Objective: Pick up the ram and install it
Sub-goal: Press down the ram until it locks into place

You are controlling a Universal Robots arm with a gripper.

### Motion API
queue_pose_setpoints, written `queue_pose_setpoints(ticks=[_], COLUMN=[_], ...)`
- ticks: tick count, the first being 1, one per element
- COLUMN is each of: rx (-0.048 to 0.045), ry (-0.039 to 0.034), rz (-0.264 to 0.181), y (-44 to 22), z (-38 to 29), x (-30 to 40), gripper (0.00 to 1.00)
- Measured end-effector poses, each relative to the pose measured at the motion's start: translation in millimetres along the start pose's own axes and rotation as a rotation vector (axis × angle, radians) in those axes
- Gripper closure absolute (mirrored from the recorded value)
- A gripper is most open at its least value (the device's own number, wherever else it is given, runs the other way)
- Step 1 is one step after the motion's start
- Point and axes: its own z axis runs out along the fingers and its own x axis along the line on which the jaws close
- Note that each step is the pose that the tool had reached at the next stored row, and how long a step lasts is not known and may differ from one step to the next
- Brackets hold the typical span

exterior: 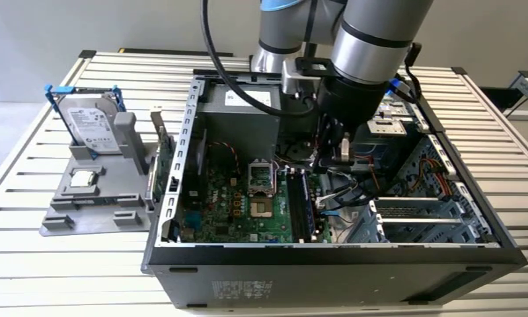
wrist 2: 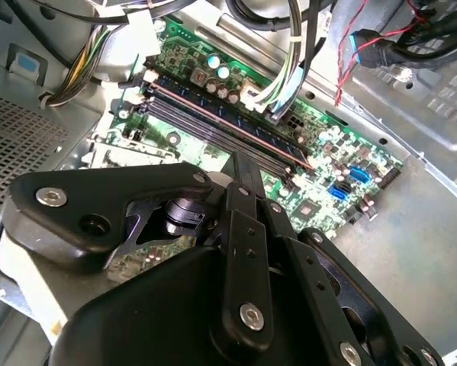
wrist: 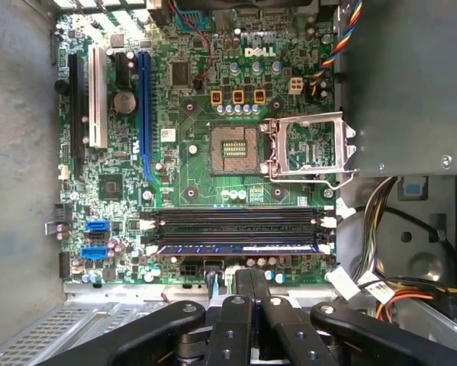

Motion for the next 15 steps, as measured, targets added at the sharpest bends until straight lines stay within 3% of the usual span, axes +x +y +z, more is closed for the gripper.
queue_pose_setpoints(ticks=[15], rx=[0.0], ry=[0.0001], rz=[0.0], y=[1.5], z=[-28.1], x=[1.4], gripper=[1.0])
